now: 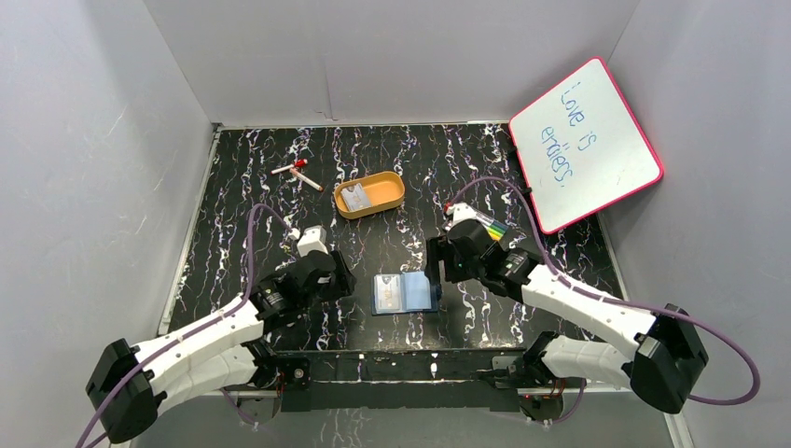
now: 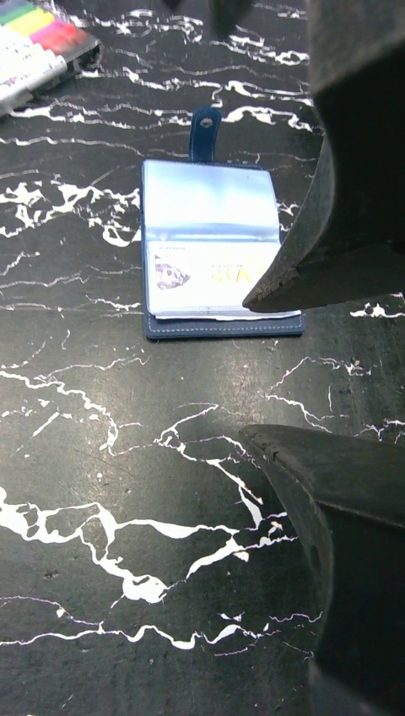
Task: Put the credit cards into the card holder
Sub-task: Close the card holder at the center of the board.
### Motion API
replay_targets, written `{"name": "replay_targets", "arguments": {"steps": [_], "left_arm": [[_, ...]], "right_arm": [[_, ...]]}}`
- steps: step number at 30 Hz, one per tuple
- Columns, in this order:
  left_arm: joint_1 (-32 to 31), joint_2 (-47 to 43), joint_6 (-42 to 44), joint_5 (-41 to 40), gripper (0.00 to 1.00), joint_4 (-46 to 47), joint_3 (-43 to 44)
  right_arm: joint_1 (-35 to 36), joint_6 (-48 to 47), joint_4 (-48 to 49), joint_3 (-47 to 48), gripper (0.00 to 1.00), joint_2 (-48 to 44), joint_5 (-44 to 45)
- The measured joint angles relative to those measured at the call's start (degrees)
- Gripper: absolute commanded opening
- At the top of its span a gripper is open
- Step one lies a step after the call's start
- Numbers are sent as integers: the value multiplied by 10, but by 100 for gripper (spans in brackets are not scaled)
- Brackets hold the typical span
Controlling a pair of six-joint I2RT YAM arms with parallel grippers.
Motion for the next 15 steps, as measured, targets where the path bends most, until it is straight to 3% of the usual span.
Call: {"name": "replay_targets", "arguments": {"steps": [8,15], "left_arm": [[0,-52,3,3,59,9,-16],[0,-66,-6,6,64,10,-35]], "right_arm": [[0,-2,17,-34,72,50,-29],[0,-1,39,-34,56,109,-39]]}}
